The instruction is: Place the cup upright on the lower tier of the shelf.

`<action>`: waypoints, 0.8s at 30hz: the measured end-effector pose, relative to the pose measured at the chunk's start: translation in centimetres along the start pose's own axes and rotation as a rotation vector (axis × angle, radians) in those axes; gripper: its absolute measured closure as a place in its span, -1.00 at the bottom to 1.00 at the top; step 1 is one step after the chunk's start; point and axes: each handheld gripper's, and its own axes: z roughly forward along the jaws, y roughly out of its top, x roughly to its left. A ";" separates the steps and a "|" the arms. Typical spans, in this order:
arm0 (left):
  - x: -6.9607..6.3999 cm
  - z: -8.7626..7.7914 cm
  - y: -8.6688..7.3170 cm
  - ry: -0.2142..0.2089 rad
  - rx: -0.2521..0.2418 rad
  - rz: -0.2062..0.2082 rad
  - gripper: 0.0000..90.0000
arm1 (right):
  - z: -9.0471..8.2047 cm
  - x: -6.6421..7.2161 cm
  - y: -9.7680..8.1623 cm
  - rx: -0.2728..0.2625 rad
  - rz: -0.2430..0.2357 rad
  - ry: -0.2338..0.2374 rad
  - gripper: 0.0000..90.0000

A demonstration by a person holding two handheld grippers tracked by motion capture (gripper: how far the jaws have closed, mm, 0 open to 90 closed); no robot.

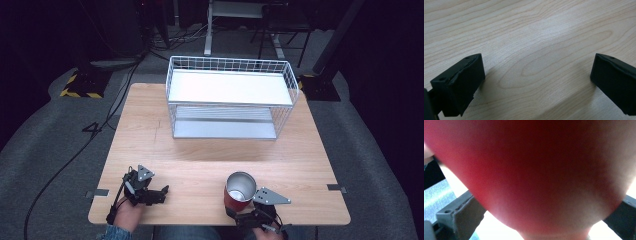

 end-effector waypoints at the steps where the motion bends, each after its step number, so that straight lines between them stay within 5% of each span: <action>1: 0.0 0.0 0.0 0.000 0.000 0.000 -1.00 | 0.0 0.0 0.0 -0.002 0.000 -0.008 -0.96; 18: 0.0 0.0 0.0 0.000 0.001 0.006 -1.00 | 0.4 0.5 -0.1 -0.002 -0.043 -0.084 -0.68; 24: 0.0 0.0 0.0 0.000 0.000 0.004 -1.00 | 0.2 1.0 -0.3 -0.021 -0.095 -0.124 -0.63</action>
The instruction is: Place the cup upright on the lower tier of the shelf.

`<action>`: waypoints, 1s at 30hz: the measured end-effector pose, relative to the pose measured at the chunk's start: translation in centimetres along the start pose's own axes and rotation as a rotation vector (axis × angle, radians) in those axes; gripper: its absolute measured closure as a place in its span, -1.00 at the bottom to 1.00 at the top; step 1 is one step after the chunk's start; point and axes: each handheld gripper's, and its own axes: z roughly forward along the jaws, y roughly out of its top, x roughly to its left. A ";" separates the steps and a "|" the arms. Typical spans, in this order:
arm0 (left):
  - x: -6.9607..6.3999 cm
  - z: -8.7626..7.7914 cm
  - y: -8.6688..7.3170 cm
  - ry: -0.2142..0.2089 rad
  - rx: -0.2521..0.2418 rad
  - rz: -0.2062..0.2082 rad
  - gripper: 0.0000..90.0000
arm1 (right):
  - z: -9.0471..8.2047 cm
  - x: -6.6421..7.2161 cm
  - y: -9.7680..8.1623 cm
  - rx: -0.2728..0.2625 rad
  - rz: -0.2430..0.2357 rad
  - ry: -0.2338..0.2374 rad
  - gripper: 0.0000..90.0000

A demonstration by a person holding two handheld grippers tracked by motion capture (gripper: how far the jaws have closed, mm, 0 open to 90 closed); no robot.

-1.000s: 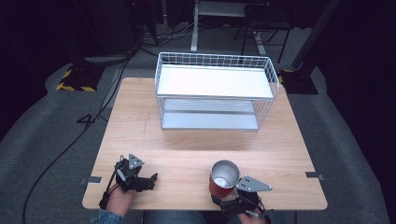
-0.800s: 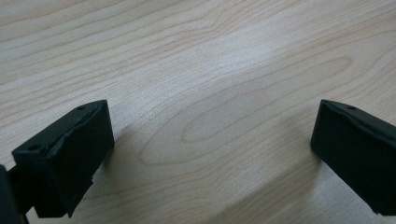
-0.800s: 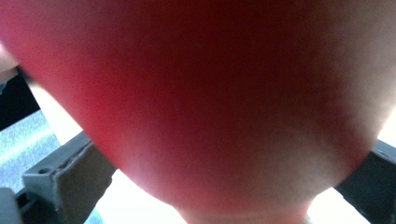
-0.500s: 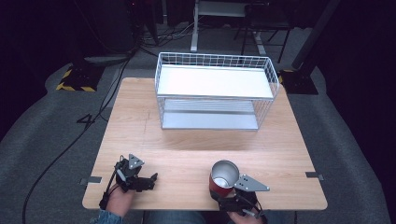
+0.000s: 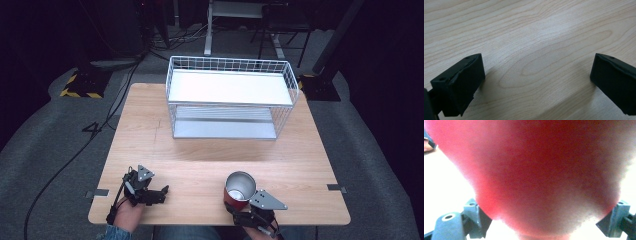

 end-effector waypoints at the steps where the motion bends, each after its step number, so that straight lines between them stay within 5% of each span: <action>1: 0.0 0.0 0.0 0.000 -0.001 0.000 -1.00 | 0.0 0.0 0.0 -0.004 -0.003 -0.001 -0.63; 10: 0.0 0.0 0.0 -0.001 0.000 -0.001 -1.00 | -0.2 0.3 0.1 -0.020 -0.036 -0.016 -0.62; 15: 0.0 0.0 0.0 -0.001 -0.002 -0.003 -1.00 | -0.9 0.3 1.5 -0.053 -0.090 -0.023 -0.62; 30: 0.0 0.0 0.0 -0.001 0.000 -0.002 -1.00 | -1.0 -0.5 4.7 -0.069 -0.125 -0.025 -0.62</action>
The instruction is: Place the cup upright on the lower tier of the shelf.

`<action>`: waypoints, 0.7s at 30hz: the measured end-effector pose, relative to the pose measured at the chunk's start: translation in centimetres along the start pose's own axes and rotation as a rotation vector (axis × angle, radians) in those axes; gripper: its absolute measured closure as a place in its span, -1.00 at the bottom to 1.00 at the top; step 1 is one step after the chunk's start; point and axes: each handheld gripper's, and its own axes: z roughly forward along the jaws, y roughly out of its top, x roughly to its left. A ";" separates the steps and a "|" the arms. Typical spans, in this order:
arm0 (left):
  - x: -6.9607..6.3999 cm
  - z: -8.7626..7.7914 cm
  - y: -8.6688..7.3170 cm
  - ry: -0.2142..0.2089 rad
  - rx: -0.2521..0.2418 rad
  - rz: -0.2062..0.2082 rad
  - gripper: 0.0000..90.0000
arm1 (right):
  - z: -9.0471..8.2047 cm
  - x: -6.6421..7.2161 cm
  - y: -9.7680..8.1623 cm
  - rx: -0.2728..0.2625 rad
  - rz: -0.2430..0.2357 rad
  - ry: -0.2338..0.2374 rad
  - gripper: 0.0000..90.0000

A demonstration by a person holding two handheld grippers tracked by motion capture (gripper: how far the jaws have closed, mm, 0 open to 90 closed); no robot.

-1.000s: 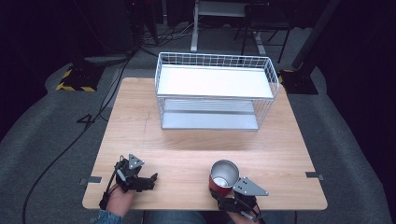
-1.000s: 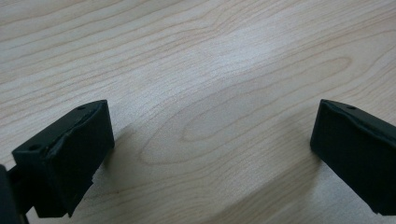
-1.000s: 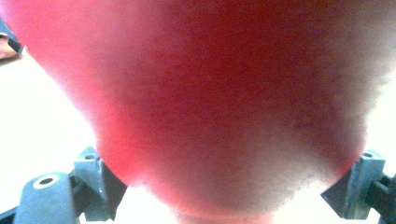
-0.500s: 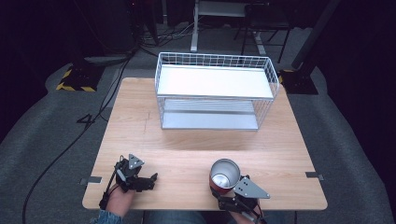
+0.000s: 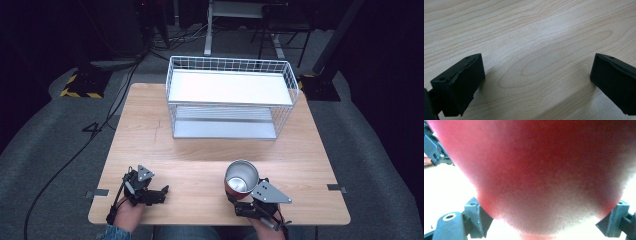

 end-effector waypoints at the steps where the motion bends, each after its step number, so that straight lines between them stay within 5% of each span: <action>1: 0.0 0.0 0.0 0.000 0.000 0.001 -1.00 | 0.1 -0.1 0.2 -0.002 0.005 0.003 -0.62; 21: 0.0 0.0 -0.1 -0.002 -0.004 0.002 -1.00 | 3.5 -4.7 4.2 0.026 0.004 -0.009 -0.62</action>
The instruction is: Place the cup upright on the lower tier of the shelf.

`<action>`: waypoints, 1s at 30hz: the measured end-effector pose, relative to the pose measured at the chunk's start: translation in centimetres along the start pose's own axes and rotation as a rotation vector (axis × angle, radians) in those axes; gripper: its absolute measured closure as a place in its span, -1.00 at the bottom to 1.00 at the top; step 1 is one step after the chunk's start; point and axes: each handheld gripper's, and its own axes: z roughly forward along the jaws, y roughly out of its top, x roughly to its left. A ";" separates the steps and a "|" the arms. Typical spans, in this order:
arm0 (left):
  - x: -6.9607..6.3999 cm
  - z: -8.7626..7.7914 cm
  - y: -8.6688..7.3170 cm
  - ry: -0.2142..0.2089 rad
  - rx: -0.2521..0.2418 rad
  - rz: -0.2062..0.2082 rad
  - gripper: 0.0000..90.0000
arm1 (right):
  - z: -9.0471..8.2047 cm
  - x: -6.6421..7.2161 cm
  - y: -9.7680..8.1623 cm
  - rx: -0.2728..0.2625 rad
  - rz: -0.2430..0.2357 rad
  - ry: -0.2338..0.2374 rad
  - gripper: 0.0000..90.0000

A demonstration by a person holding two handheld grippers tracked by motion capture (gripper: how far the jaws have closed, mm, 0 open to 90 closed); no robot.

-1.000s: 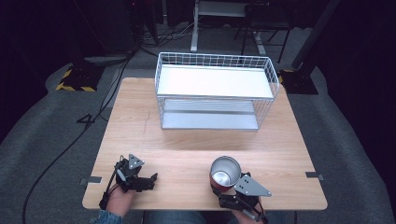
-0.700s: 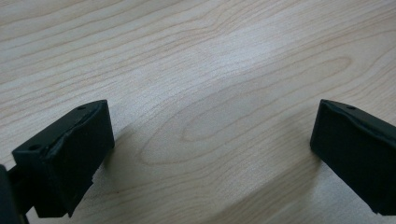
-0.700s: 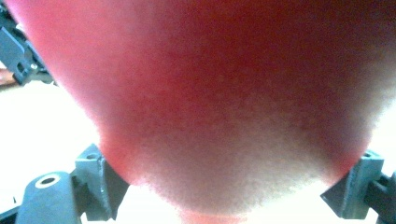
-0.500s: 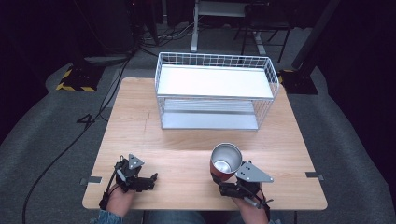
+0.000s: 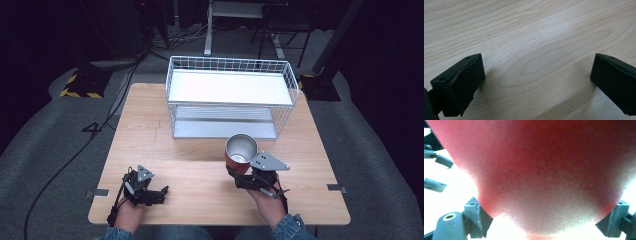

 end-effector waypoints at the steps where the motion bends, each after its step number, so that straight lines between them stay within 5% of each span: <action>1: 0.0 0.0 0.0 0.000 0.000 0.000 -1.00 | 0.2 -0.2 0.1 0.001 -0.001 -0.001 -0.62; 30: 0.1 0.0 0.0 -0.001 0.003 0.004 -1.00 | 8.3 -5.3 0.9 0.043 0.087 -0.065 -0.62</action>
